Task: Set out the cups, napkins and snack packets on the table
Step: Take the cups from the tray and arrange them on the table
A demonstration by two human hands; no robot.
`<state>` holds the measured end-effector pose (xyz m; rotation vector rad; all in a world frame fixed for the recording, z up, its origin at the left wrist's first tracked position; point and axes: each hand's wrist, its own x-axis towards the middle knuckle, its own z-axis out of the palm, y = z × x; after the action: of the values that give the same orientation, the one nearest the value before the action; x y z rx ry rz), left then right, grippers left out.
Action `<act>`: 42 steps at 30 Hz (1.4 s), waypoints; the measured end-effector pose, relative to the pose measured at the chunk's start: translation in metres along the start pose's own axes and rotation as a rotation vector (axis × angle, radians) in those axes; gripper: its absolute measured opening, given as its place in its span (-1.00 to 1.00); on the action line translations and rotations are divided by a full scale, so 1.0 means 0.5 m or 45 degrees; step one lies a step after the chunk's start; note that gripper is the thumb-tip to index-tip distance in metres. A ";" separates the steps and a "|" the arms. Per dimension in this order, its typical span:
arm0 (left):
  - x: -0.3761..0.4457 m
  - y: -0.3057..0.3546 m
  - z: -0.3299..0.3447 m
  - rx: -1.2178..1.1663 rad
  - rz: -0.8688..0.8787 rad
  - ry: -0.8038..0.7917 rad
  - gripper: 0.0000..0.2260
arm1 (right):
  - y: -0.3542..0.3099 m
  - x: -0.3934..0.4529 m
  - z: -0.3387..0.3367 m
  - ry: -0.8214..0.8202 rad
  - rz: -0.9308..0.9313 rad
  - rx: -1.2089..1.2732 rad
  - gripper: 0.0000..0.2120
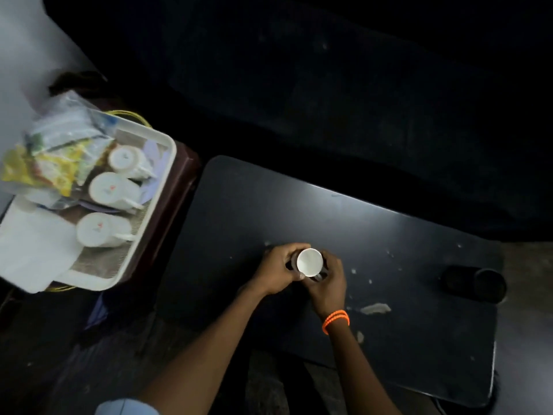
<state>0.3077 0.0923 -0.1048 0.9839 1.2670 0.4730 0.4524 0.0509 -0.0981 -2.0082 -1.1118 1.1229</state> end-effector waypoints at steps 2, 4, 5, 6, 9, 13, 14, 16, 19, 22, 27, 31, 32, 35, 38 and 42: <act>0.015 -0.003 0.050 0.077 0.013 -0.044 -0.35 | 0.028 -0.009 -0.024 0.100 0.070 0.033 -0.37; 0.022 -0.015 0.090 0.141 0.018 -0.067 -0.34 | 0.051 -0.016 -0.041 0.149 0.152 0.064 -0.37; 0.023 -0.023 0.106 0.163 0.015 -0.076 -0.34 | 0.064 -0.019 -0.048 0.160 0.178 0.065 -0.36; 0.023 -0.030 0.118 0.183 0.012 -0.083 -0.34 | 0.074 -0.022 -0.053 0.162 0.195 0.053 -0.34; 0.024 -0.051 0.130 0.239 0.019 -0.089 -0.31 | 0.098 -0.028 -0.058 0.134 0.203 -0.004 -0.31; 0.023 -0.063 0.121 0.185 0.036 -0.087 -0.31 | 0.099 -0.018 -0.050 0.125 0.143 -0.135 -0.28; 0.020 -0.066 0.114 0.151 0.017 -0.074 -0.31 | 0.095 -0.017 -0.046 0.109 0.140 -0.177 -0.26; 0.005 -0.073 0.088 0.058 -0.045 -0.010 -0.35 | 0.077 -0.022 -0.037 0.107 0.168 -0.384 -0.10; -0.033 -0.081 0.016 -0.115 -0.093 0.207 -0.49 | 0.023 -0.049 -0.008 0.189 0.226 -0.694 0.09; -0.080 -0.068 -0.081 -0.232 -0.059 0.535 -0.59 | -0.056 -0.076 0.058 0.264 0.009 -0.667 0.01; -0.177 -0.037 -0.291 -0.027 0.101 1.292 -0.82 | -0.199 -0.111 0.238 -0.208 -0.372 -0.501 -0.29; -0.239 -0.042 -0.474 0.298 0.043 1.779 -0.78 | -0.297 -0.136 0.393 -0.705 -0.629 -0.437 -0.46; -0.247 -0.047 -0.510 0.301 -0.055 1.808 -0.72 | -0.318 -0.140 0.429 -0.776 -0.659 -0.407 -0.48; -0.255 -0.077 -0.595 0.178 -0.449 1.633 -0.55 | -0.370 -0.152 0.519 -0.892 -0.620 -0.349 -0.49; -0.258 -0.087 -0.635 -0.358 -0.579 1.380 -0.45 | -0.391 -0.159 0.571 -0.810 -0.472 -0.310 -0.52; -0.264 -0.090 -0.639 -0.850 -0.492 1.364 -0.63 | -0.385 -0.159 0.576 -0.737 -0.381 -0.205 -0.60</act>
<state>-0.0382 0.0782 -0.0625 -0.1712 1.9796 1.0939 0.1030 0.0994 -0.0540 -1.5818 -1.7713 1.5328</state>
